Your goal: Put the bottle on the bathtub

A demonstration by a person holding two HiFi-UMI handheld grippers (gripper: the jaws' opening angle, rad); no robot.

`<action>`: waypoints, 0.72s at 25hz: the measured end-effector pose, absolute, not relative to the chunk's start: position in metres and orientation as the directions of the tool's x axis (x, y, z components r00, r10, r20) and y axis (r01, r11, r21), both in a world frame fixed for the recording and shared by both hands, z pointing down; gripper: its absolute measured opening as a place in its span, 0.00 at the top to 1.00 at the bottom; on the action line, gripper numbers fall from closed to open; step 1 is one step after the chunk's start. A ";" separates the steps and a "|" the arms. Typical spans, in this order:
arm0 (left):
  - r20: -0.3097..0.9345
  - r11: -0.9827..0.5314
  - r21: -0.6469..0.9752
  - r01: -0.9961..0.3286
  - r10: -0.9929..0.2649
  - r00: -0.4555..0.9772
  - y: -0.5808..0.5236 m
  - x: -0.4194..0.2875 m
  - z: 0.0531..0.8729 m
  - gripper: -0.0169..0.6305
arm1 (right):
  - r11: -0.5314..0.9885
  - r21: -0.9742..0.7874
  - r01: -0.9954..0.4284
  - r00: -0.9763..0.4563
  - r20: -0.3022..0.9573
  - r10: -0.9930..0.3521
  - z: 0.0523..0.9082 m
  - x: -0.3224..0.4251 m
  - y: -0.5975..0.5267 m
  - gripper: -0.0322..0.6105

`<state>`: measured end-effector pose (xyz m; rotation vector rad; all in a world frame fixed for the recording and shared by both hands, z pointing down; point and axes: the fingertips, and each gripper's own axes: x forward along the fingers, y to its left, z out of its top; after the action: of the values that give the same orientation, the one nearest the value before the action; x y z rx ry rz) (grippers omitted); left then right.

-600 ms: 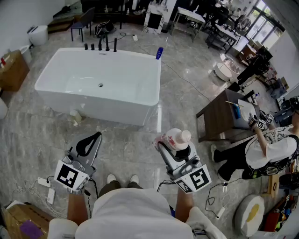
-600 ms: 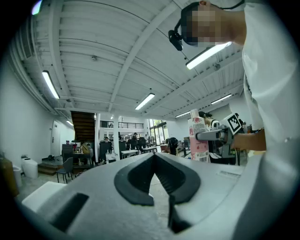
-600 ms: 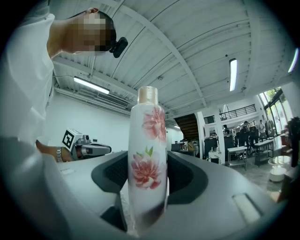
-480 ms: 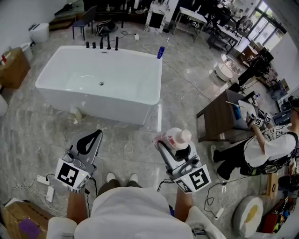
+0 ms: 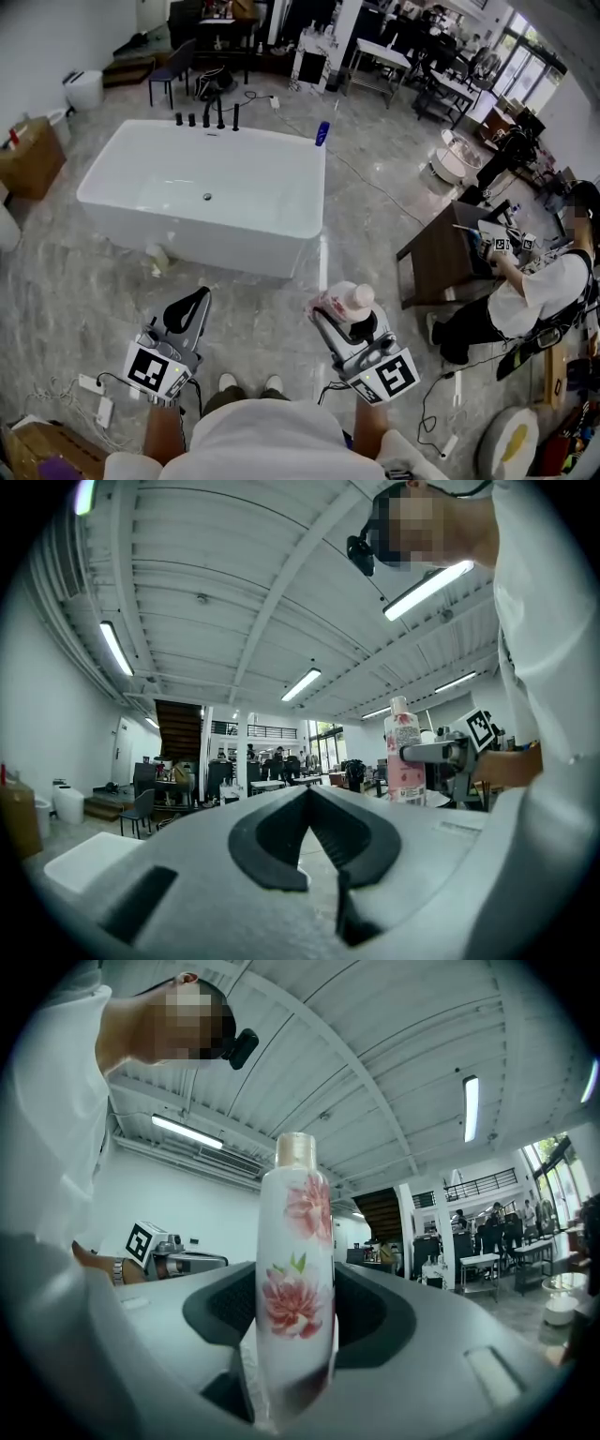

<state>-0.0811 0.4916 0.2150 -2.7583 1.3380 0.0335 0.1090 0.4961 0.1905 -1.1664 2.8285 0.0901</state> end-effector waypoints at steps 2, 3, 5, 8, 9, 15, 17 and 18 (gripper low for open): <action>-0.055 -0.622 -0.048 -0.781 -0.779 0.624 0.491 -0.080 0.217 0.97 | 0.710 0.021 -0.704 -0.708 -0.101 -0.699 0.191 0.108 0.496 0.58; -0.053 -0.624 -0.042 -0.780 -0.778 0.626 0.491 -0.080 0.218 0.97 | 0.711 0.016 -0.703 -0.709 -0.102 -0.698 0.191 0.108 0.496 0.58; -0.047 -0.627 -0.034 -0.779 -0.777 0.627 0.491 -0.078 0.219 0.97 | 0.716 -0.003 -0.698 -0.712 -0.112 -0.694 0.190 0.109 0.496 0.57; -0.045 -0.623 -0.027 -0.782 -0.780 0.624 0.490 -0.075 0.219 0.97 | 0.723 -0.036 -0.690 -0.713 -0.136 -0.688 0.189 0.114 0.495 0.57; -0.045 -0.621 -0.025 -0.783 -0.782 0.622 0.489 -0.073 0.219 0.97 | 0.725 -0.041 -0.688 -0.714 -0.141 -0.686 0.189 0.116 0.494 0.57; -0.034 -0.619 -0.033 -0.785 -0.784 0.620 0.483 -0.058 0.222 0.97 | 0.725 -0.039 -0.688 -0.714 -0.145 -0.685 0.192 0.129 0.486 0.57; -0.029 -0.617 -0.048 -0.785 -0.785 0.619 0.481 -0.052 0.222 0.97 | 0.725 -0.023 -0.688 -0.716 -0.142 -0.684 0.191 0.133 0.483 0.58; -0.027 -0.616 -0.057 -0.786 -0.786 0.618 0.479 -0.050 0.221 0.97 | 0.726 -0.016 -0.688 -0.717 -0.141 -0.683 0.191 0.134 0.481 0.58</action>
<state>-0.0496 0.4794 0.2213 -2.7687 1.3457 -0.0017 0.1342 0.4813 0.1905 -1.1135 2.7893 0.0566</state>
